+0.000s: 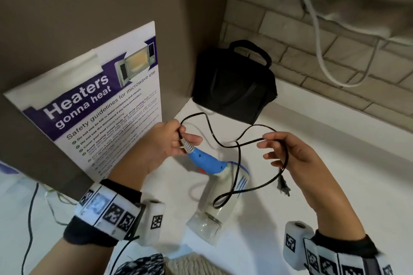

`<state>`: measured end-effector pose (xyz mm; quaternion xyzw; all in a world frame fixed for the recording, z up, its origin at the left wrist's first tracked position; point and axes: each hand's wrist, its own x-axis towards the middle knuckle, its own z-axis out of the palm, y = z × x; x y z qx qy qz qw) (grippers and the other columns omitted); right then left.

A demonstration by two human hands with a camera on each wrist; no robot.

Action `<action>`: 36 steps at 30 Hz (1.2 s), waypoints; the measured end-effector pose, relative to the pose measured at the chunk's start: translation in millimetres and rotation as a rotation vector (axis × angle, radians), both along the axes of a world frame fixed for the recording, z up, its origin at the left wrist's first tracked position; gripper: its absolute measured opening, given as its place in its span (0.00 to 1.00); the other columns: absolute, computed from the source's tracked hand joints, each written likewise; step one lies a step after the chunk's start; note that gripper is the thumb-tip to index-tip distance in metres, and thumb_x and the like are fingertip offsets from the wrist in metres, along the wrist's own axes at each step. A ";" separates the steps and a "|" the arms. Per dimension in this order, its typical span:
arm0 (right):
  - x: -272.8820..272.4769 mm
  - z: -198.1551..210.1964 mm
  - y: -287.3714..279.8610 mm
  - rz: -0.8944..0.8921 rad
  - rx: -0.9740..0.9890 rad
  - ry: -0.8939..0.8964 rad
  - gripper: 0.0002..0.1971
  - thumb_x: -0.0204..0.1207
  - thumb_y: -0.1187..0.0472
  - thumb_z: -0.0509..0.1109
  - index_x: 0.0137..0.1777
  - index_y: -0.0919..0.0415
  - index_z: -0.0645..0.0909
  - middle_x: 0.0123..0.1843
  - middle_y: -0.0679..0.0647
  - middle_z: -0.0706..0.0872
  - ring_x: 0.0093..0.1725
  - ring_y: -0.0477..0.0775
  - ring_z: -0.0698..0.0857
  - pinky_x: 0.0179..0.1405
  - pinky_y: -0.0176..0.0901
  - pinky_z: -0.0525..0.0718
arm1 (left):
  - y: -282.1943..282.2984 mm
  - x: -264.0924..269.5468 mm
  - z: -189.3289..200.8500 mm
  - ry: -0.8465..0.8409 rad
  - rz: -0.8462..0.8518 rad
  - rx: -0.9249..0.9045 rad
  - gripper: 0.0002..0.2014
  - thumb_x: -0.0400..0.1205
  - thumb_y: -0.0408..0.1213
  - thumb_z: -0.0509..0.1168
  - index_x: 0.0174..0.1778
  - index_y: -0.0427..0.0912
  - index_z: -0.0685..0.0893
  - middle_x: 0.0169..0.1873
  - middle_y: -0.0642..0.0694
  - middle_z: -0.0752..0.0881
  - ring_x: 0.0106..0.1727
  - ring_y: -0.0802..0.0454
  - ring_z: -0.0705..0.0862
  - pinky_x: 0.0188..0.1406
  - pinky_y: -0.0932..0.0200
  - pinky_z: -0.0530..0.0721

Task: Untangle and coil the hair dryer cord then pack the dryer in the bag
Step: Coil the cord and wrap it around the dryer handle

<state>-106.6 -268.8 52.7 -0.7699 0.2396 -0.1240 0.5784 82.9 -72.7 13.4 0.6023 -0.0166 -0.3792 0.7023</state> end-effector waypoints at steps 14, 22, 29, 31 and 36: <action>-13.2 -30.7 -6.6 0.302 -0.357 0.428 0.28 0.76 0.76 0.52 0.61 0.42 0.79 0.67 0.41 0.78 0.60 0.39 0.82 0.50 0.25 0.74 | -1.8 -44.2 81.4 -0.285 -0.293 -0.222 0.10 0.85 0.40 0.56 0.45 0.39 0.79 0.14 0.53 0.69 0.16 0.57 0.65 0.39 0.58 0.85; 2.8 26.7 23.2 0.055 -0.346 -0.135 0.17 0.84 0.54 0.59 0.71 0.40 0.72 0.69 0.41 0.77 0.68 0.36 0.77 0.52 0.18 0.76 | 3.0 -56.3 115.0 -0.304 -0.594 -0.284 0.16 0.84 0.41 0.54 0.63 0.48 0.83 0.16 0.51 0.70 0.16 0.43 0.47 0.19 0.61 0.83; 22.9 58.2 56.8 0.317 0.010 -0.343 0.31 0.76 0.39 0.40 0.71 0.43 0.74 0.75 0.41 0.74 0.76 0.37 0.69 0.63 0.21 0.72 | -5.4 -67.7 119.5 -0.235 -0.850 -0.256 0.17 0.87 0.39 0.52 0.65 0.30 0.73 0.17 0.51 0.72 0.10 0.59 0.56 0.17 0.62 0.82; 27.2 56.5 58.2 0.329 0.009 -0.324 0.36 0.75 0.35 0.37 0.66 0.49 0.80 0.67 0.48 0.83 0.73 0.45 0.76 0.66 0.29 0.74 | -3.3 -67.0 118.8 -0.243 -0.845 -0.284 0.16 0.87 0.39 0.54 0.64 0.31 0.74 0.16 0.51 0.70 0.11 0.60 0.61 0.16 0.65 0.80; 26.0 52.4 50.0 0.145 -0.053 -0.330 0.25 0.82 0.40 0.50 0.53 0.53 0.85 0.37 0.42 0.81 0.41 0.45 0.80 0.50 0.43 0.77 | 8.4 -58.4 108.3 -0.252 -0.741 -0.613 0.19 0.79 0.39 0.67 0.68 0.46 0.80 0.17 0.57 0.73 0.16 0.60 0.62 0.21 0.67 0.76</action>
